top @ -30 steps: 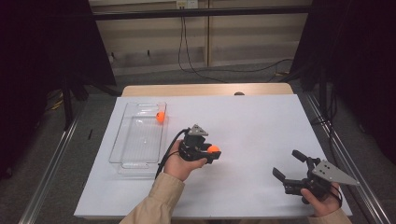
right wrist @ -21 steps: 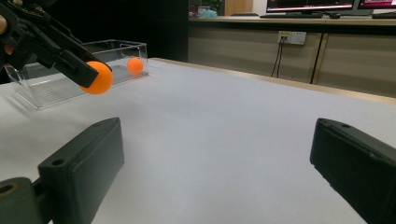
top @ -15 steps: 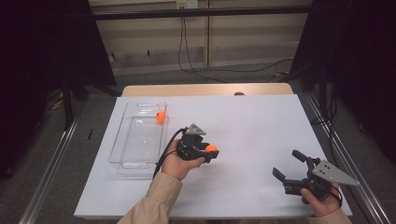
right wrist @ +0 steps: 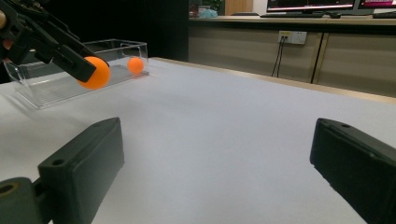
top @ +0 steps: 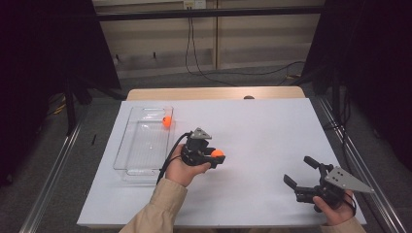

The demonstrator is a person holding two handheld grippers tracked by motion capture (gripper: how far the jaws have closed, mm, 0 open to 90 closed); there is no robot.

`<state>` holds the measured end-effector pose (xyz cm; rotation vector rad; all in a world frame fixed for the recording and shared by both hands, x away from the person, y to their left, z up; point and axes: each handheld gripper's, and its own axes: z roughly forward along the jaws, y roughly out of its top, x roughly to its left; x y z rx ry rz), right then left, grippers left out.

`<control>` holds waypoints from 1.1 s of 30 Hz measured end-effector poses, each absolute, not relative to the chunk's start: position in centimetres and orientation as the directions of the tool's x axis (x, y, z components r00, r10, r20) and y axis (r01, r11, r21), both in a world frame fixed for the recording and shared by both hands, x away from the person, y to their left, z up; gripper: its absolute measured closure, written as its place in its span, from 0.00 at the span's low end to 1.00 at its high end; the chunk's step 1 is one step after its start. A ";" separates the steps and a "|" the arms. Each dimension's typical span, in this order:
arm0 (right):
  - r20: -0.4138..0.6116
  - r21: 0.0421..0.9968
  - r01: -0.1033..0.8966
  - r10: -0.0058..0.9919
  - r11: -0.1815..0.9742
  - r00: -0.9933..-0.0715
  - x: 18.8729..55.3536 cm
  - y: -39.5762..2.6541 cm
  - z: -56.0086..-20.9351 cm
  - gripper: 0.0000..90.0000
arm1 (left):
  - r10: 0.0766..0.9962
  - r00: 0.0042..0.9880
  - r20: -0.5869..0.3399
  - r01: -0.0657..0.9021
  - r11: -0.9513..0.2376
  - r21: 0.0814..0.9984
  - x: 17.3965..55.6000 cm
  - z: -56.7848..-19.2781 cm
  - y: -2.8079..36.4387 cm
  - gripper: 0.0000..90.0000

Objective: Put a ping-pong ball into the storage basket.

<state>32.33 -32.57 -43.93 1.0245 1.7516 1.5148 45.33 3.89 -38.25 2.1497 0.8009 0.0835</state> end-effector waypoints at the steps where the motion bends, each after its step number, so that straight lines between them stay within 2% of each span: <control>1: 0.045 0.985 0.167 0.851 0.051 -0.523 32.3 -32.6 -43.9 0.03 | 0.573 0.793 -0.206 0.518 -0.456 0.724 45.3 -38.2 3.9 0.57; 33: 0.046 0.985 0.166 0.850 0.049 -0.525 32.3 -32.5 -43.9 0.03 | 0.593 0.780 -0.199 0.525 -0.447 0.724 45.7 -37.4 5.2 0.57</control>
